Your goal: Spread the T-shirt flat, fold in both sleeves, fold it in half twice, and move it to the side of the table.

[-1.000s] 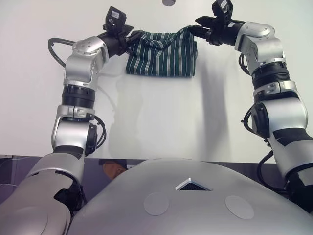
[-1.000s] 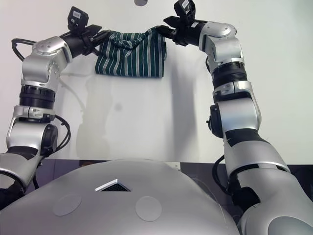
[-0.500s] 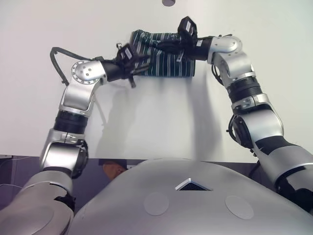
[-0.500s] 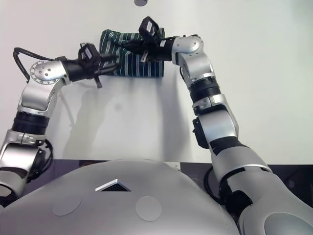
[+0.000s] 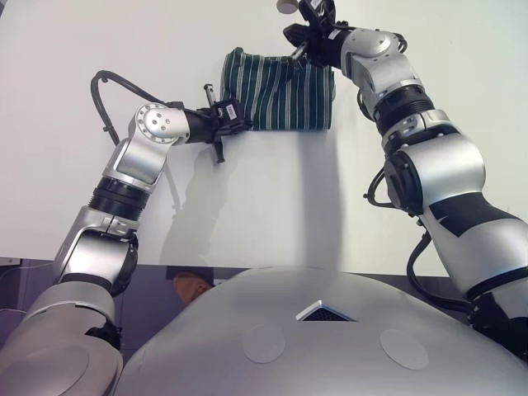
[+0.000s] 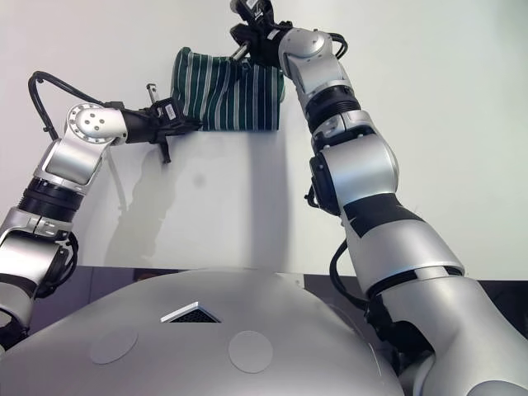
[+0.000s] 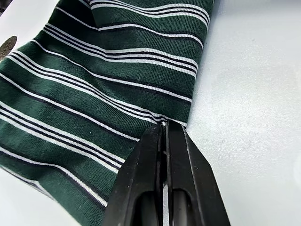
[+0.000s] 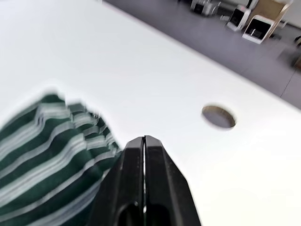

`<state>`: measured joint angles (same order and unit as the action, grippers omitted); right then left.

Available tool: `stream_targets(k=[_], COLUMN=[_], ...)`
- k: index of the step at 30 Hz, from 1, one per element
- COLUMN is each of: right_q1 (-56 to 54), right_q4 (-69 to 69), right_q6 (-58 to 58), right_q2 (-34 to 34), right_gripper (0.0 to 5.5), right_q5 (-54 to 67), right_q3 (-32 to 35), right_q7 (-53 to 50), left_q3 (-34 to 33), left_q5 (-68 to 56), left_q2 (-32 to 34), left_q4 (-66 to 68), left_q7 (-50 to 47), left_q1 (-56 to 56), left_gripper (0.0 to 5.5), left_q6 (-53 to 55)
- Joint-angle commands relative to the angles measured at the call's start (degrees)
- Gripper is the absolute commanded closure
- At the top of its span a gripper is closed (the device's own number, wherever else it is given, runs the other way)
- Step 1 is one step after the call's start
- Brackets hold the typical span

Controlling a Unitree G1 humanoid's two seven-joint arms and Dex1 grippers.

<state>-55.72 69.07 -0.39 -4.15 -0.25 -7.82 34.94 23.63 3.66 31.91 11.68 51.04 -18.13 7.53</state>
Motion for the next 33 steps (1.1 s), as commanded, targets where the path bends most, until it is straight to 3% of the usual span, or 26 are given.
stream_targets(k=[1, 4, 8, 11, 15, 18, 21, 24, 26, 30, 33], right_q1=[3.0, 5.7, 8.7, 13.8, 25.7, 40.2, 60.0, 68.4, 67.5, 50.9, 41.4], right_q4=[1.0, 1.0, 5.1, 5.6, 0.1, -13.2, -40.7, -59.3, -69.8, -88.6, -87.0], right_q6=[-0.2, 0.4, 5.0, 8.1, 9.0, 13.0, 21.3, 23.5, 20.6, 19.8, 19.8], right_q2=[2.2, 2.6, -1.3, -7.3, -17.4, -20.5, -14.1, -9.5, -13.9, -20.7, -15.0], right_gripper=[5.5, 5.5, 5.5, 5.5, 5.5, 5.5, 5.5, 5.5, 5.5, 5.5, 5.5], right_q5=[-1.0, -1.9, -3.6, 0.8, 9.2, 13.9, 12.5, 10.4, 2.6, -7.0, -6.7], right_q3=[-0.4, -0.8, 1.2, 7.9, 20.0, 30.3, 34.5, 32.8, 28.5, 19.8, 14.3], right_q7=[3.3, 4.8, -7.4, -13.8, -22.0, -33.0, -42.2, -46.7, -47.6, -44.4, -44.7], left_q3=[1.5, -3.5, -16.4, -27.4, -32.5, -34.6, -34.2, -33.4, -32.8, -34.6, -35.5], left_q5=[2.6, -2.0, -17.9, -30.3, -32.9, -31.2, -27.4, -26.2, -24.0, -20.1, -18.4], left_q2=[-1.0, -1.5, -4.3, -7.7, -9.0, -10.4, -11.5, -12.1, -12.0, -13.5, -14.3], left_q4=[4.4, 1.9, -7.0, -10.6, -12.0, -11.1, -8.0, -7.8, -8.3, -6.5, -4.6], left_q7=[-1.2, -1.6, -1.0, -5.8, -11.9, -17.4, -22.4, -24.5, -26.4, -32.7, -36.3], left_q1=[2.8, 1.7, -2.2, -6.7, -3.4, -1.4, -1.2, -0.4, 1.5, 2.4, 1.4], left_gripper=[5.48, 5.48, 5.48, 5.48, 5.48, 5.48, 5.48, 5.48, 5.48, 5.48, 5.48], left_q6=[1.5, 2.3, 11.2, 19.4, 22.2, 20.8, 17.3, 15.9, 14.1, 8.8, 5.8])
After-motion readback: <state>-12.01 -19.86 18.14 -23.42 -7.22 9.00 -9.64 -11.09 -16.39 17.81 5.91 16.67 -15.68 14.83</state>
